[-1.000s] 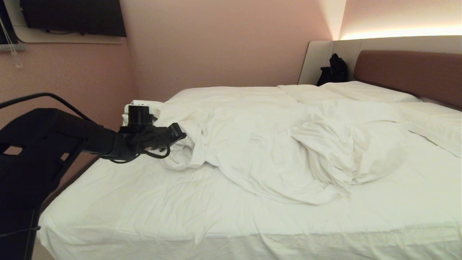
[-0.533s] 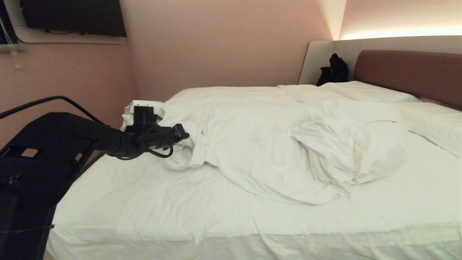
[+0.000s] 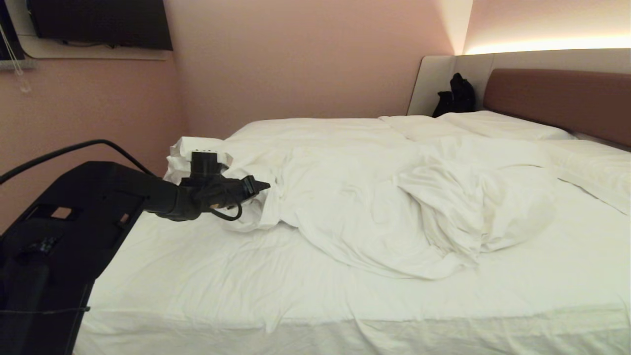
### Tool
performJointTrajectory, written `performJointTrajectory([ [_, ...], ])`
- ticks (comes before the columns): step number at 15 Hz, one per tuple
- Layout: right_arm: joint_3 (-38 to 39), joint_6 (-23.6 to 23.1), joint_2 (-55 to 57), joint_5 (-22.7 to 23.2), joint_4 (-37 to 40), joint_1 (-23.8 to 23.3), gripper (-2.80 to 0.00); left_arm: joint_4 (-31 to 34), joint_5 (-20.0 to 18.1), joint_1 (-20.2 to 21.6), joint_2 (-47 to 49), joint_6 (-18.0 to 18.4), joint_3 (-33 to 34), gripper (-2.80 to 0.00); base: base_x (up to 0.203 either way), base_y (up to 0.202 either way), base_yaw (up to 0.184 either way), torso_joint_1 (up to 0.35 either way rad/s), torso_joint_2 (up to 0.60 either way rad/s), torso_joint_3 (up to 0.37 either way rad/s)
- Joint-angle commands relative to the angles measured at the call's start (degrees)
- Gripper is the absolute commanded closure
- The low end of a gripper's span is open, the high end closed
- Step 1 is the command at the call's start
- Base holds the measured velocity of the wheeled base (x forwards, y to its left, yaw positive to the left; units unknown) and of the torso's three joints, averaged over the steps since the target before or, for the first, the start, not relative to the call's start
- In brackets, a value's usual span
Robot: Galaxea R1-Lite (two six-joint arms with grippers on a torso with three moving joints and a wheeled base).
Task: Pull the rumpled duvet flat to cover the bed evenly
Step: Hold the folded corner of the quilt
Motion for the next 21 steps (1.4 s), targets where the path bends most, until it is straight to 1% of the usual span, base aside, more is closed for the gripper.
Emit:
performJointTrajectory([
  [1, 0.02, -0.02, 0.04, 0.01, 0.00, 0.02, 0.00, -0.11, -0.17, -0.70, 0.56, 1.74, -0.38, -2.80, 0.000, 0.000, 0.000, 0.000, 0.00, 0.000],
  [2, 0.02, -0.02, 0.04, 0.01, 0.00, 0.02, 0.00, -0.11, -0.17, -0.70, 0.56, 1.74, -0.38, -2.80, 0.000, 0.000, 0.000, 0.000, 0.00, 0.000],
  [4, 0.02, -0.02, 0.04, -0.07, 0.00, 0.02, 0.00, -0.09, -0.17, -2.32, 1.28, 4.72, -0.81, -2.80, 0.000, 0.000, 0.000, 0.000, 0.00, 0.000],
  [7, -0.06, -0.03, 0.04, 0.01, 0.07, 0.02, 0.00, 0.00, -0.09, -3.41, 3.33, 4.56, -3.16, -2.80, 0.000, 0.000, 0.000, 0.000, 0.00, 0.000],
  [11, 0.02, -0.02, 0.04, 0.01, 0.00, 0.02, 0.00, 0.50, 0.12, -3.60, 6.18, 4.56, -6.71, -2.80, 0.000, 0.000, 0.000, 0.000, 0.00, 0.000],
  [14, -0.02, -0.02, 0.04, 0.01, 0.00, 0.02, 0.00, 4.56, 0.58, -3.60, 9.06, 4.64, -11.41, -2.80, 0.000, 0.000, 0.000, 0.000, 0.00, 0.000],
  [18, 0.02, -0.02, 0.04, 0.01, 0.09, 0.02, 0.00, 4.80, 0.63, -3.60, 9.26, 4.81, -11.89, -2.80, 0.000, 0.000, 0.000, 0.000, 0.00, 0.000],
  [21, 0.02, -0.02, 0.04, -0.07, 0.00, 0.02, 0.00, 6.13, 0.63, -3.60, 9.44, 4.81, -12.07, -2.80, 0.000, 0.000, 0.000, 0.000, 0.00, 0.000],
])
